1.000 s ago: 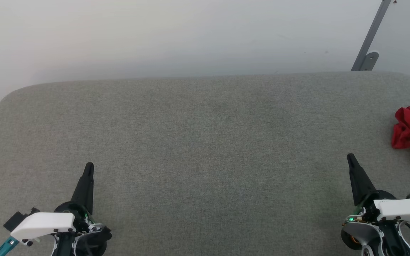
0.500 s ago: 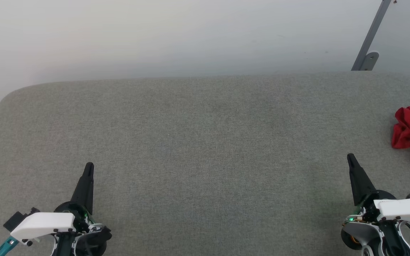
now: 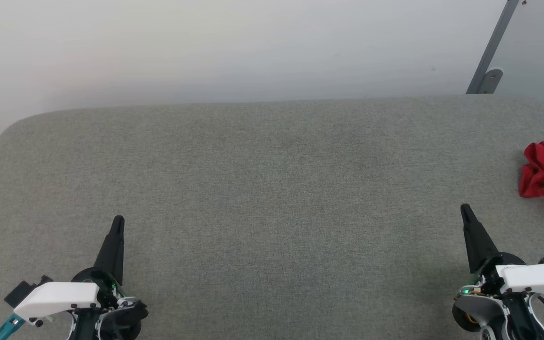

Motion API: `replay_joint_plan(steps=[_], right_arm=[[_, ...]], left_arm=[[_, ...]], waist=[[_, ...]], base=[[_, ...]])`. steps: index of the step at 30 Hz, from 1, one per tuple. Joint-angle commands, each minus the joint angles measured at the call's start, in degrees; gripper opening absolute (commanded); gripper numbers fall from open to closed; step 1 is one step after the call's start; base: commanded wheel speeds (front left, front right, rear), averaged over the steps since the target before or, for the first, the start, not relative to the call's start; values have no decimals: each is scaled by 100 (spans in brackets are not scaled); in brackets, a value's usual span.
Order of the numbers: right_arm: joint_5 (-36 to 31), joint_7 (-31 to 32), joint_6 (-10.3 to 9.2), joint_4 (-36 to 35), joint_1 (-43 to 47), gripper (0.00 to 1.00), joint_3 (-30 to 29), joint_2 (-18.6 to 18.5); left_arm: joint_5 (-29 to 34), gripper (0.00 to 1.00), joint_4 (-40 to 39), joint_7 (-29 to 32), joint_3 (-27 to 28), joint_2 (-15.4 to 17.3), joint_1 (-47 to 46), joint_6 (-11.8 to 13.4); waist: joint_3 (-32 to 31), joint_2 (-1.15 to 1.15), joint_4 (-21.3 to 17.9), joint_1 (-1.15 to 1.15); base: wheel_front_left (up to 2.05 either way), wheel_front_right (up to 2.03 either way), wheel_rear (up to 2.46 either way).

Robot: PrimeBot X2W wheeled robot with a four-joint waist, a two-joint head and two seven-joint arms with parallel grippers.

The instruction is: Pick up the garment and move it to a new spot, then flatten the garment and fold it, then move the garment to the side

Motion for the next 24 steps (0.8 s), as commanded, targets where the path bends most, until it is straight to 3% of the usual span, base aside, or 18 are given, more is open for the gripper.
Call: replay_joint_plan(steps=[1, 24], right_arm=[[20, 3, 0, 5, -25, 0, 2, 7], [22, 1, 0, 7, -25, 0, 5, 7]], left_arm=[[10, 0, -1, 20, 17, -2, -70, -18], [37, 0, 0, 47, 45, -24, -74, -18]], waist=[[0, 0, 0, 0], [0, 0, 0, 0]], base=[[0, 0, 0], [0, 0, 0]])
